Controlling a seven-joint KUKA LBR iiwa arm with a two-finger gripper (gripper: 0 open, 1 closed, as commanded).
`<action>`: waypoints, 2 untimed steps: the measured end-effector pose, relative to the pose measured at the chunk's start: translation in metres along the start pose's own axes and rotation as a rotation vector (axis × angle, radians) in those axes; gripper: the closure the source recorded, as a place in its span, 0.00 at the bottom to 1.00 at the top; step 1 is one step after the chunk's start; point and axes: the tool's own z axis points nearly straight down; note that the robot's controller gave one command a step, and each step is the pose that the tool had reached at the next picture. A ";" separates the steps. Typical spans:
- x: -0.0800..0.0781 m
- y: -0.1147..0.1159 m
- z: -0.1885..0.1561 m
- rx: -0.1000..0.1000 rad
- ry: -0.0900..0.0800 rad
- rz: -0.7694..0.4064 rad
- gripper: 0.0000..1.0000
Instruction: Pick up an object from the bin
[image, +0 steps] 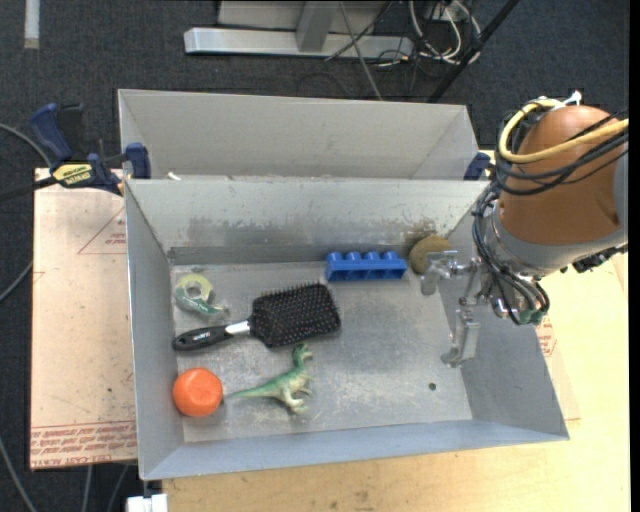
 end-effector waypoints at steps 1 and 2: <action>-0.001 0.000 -0.004 0.001 -0.008 -0.002 0.00; -0.007 0.028 0.031 0.003 -0.015 -0.058 0.00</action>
Offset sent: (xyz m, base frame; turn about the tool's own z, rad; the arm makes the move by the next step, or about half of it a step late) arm 0.0081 0.0595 -0.0708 -0.1157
